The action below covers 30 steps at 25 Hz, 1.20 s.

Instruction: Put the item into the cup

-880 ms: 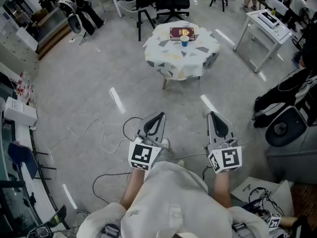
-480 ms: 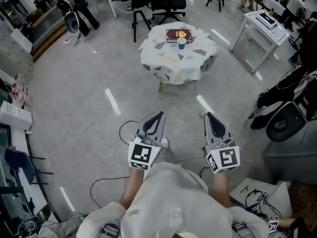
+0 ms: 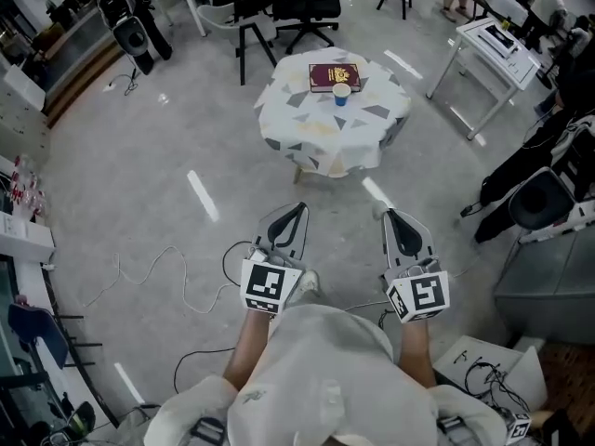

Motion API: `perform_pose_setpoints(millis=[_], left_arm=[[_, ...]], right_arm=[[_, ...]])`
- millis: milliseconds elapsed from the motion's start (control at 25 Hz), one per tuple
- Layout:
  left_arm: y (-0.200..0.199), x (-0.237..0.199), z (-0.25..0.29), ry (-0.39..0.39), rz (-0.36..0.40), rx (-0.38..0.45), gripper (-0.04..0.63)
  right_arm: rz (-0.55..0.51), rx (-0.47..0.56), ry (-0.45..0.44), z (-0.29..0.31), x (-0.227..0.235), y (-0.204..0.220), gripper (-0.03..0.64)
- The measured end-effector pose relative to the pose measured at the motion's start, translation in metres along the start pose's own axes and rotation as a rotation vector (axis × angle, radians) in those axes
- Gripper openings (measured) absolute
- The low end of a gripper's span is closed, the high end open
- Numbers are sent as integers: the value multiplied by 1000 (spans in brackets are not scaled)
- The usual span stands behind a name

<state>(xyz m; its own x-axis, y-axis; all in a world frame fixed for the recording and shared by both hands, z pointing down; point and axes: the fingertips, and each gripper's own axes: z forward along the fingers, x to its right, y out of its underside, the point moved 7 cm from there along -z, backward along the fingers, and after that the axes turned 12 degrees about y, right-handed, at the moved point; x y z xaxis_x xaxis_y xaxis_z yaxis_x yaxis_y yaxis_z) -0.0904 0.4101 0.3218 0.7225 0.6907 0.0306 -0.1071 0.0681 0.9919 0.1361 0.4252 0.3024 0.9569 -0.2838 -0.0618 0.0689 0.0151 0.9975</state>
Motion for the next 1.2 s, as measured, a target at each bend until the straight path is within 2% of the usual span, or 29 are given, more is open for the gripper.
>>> perform_pose_setpoints(millis=[400, 720, 1200], left_arm=[[6, -69, 24, 56, -31, 2, 14], [4, -94, 45, 80, -27, 13, 14], [2, -127, 83, 30, -26, 10, 14]], right_arm=[[-21, -46, 44, 65, -21, -1, 5], [-13, -61, 64, 94, -22, 6, 5], [-24, -39, -1, 162, -3, 6, 5]])
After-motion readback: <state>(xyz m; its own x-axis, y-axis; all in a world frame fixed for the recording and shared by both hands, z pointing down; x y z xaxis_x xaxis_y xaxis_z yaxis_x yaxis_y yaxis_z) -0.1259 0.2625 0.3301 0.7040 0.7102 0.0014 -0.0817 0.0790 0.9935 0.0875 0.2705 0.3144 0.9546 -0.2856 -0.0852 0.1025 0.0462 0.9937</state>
